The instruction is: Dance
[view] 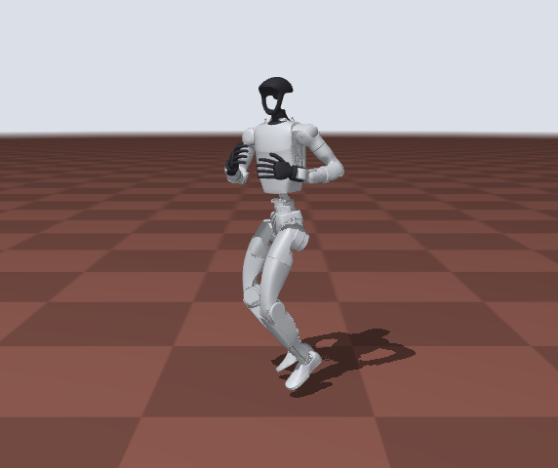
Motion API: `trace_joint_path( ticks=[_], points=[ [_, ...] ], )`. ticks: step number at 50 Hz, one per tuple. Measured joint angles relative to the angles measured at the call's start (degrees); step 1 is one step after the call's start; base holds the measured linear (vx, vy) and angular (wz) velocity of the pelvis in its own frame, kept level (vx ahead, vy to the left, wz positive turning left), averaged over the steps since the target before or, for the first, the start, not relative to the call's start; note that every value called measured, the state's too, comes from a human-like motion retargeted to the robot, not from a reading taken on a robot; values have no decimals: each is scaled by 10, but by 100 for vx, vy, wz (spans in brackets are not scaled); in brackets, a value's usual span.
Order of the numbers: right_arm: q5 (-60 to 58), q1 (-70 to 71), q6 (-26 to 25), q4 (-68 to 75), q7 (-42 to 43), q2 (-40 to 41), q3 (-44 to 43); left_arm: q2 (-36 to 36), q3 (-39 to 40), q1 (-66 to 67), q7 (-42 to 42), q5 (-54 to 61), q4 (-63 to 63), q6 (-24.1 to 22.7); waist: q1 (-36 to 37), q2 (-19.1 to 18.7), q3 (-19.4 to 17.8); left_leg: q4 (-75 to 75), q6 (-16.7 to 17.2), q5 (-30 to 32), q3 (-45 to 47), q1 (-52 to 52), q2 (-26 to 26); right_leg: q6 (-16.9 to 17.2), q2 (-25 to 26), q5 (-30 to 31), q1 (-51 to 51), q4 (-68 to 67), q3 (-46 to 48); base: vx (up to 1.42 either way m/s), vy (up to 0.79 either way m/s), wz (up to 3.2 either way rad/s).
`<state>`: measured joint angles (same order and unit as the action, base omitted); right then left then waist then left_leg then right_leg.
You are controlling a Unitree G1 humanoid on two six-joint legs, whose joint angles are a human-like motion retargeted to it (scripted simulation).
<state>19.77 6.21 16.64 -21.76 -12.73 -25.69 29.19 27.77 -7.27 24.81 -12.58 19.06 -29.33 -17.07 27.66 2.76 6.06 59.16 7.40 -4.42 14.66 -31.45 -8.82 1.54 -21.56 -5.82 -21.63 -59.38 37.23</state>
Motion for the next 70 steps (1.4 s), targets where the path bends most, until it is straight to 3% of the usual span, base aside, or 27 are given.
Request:
trace_joint_path(
  ticks=[4, 8, 10, 12, 15, 18, 20, 23, 28, 30, 32, 35, 38, 42, 45, 53, 56, 60, 67, 70],
  points=[
    [-5, 19, 14, -22, 37, -10, -23, -22, 29, 13, 36, 3, 14, -9, 39, 17, -12, -21, -18, -53, 29, 33, 1, -27, -83, -29, 16, -36, 74, 6, 19, -366],
    [-28, 39, 24, -36, 80, -10, -46, -48, 53, 18, 74, -2, 41, -11, 70, 37, -14, -30, -55, -167, 80, 56, -6, -50, -167, -92, 28, -61, 165, -3, 12, -307],
    [-42, 58, 26, -39, 102, -6, -52, -61, 64, 10, 89, -3, 58, -9, 84, 49, -16, -40, -73, -229, 118, 69, -7, -52, -192, -137, 26, -61, 202, -5, 1, -269],
    [-46, 79, 23, -39, 111, -2, -51, -69, 71, -1, 92, 7, 71, -8, 88, 60, -19, -53, -78, -253, 154, 82, -7, -44, -204, -156, 16, -56, 220, -3, -8, -233],
    [-30, 117, 15, -36, 99, 2, -37, -75, 77, -5, 77, 58, 73, -4, 66, 77, -22, -93, -74, -245, 196, 107, 0, -27, -204, -150, -10, -38, 208, 1, -19, -211],
    [1, 134, 4, -32, 71, 4, -12, -71, 76, 13, 48, 129, 57, 2, 16, 92, -14, -128, -46, -174, 219, 144, 3, -8, -191, -117, -31, -21, 162, 6, -32, -226],
    [14, 136, -3, -24, 54, 5, 4, -62, 70, 20, 29, 169, 49, 6, -22, 97, -8, -126, -25, -97, 233, 166, -14, -5, -160, -103, -36, 1, 131, 9, -42, -262],
    [18, 124, -16, -6, 37, 6, 10, -49, 61, 15, -1, 217, 42, 16, -63, 68, 1, -38, -2, -25, 200, 165, -104, -17, -38, -104, -18, 69, 90, 9, -45, -316],
    [5, 82, -33, 22, 29, 0, -6, -33, 52, -5, -36, 250, 44, 37, -109, 22, -16, 159, -53, -41, 109, 146, -231, -57, 122, -201, -3, 95, -21, 12, -31, -329],
    [3, 63, -37, 32, 30, 1, -21, -27, 56, -15, -53, 253, 59, 48, -109, -7, -31, 231, -60, -60, 54, 128, -270, -80, 200, -239, 14, 113, -67, 15, -19, -371],
    [6, 41, -39, 40, 30, 1, -51, -24, 56, -35, -72, 243, 91, 57, -91, -60, -47, 270, -46, -90, -18, 103, -306, -98, 306, -224, 60, 186, -110, 15, -9, -368],
    [14, -12, -38, 46, 30, 12, -91, -30, 56, -28, -86, 220, 121, 62, -101, -72, -56, 244, -62, -160, -34, 80, -258, -84, 335, -210, 66, 199, -181, 17, 7, -278],
    [31, -77, -36, 43, 33, 34, -130, -30, 63, -1, -80, 200, 140, 59, -125, -47, -40, 132, -58, -188, -19, 55, -163, -55, 305, -182, 45, 190, -227, 20, 10, -217],
    [42, -143, -27, 39, 43, 55, -166, -32, 77, 40, -59, 170, 162, 57, -173, 4, -3, -59, -25, -115, -17, 45, -9, -17, 230, -153, -6, 144, -280, 18, 8, -163],
    [35, -161, -22, 39, 59, 67, -183, -36, 88, 58, -38, 143, 179, 56, -209, 38, 14, -156, -11, -42, -26, 65, 79, -7, 179, -174, -36, 97, -320, 12, 7, -97],
    [-27, -112, -21, 16, 89, 50, -207, -50, 87, 57, -7, 67, 225, 56, -205, 55, -16, -123, 16, -37, -111, 74, 131, -27, 150, -235, -39, 19, -352, 4, 11, -31],
    [-38, -64, -23, 1, 94, 39, -196, -54, 79, 48, -5, 59, 219, 53, -196, 54, -30, -125, 40, -1, -142, 73, 134, -21, 151, -205, -33, 25, -359, -3, 18, 53],
    [-30, -37, -22, -22, 100, 35, -171, -50, 65, 59, -2, 78, 174, 49, -211, 67, -37, -143, 58, 69, -138, 64, 161, 10, 115, -113, -70, -17, -377, -13, 23, 100],
    [-21, -19, -6, -93, 137, 33, -153, -38, 61, 45, 41, 125, 64, 21, -266, 94, -38, -211, 45, 83, -122, 54, 247, -1, 29, -116, -149, -193, -380, -18, 18, 118],
    [-27, -8, -1, -124, 158, 32, -157, -38, 62, 16, 64, 129, 35, 11, -271, 101, -43, -223, 29, 47, -138, 48, 277, 6, 37, -121, -144, -266, -383, -23, 7, 125]
  ],
)
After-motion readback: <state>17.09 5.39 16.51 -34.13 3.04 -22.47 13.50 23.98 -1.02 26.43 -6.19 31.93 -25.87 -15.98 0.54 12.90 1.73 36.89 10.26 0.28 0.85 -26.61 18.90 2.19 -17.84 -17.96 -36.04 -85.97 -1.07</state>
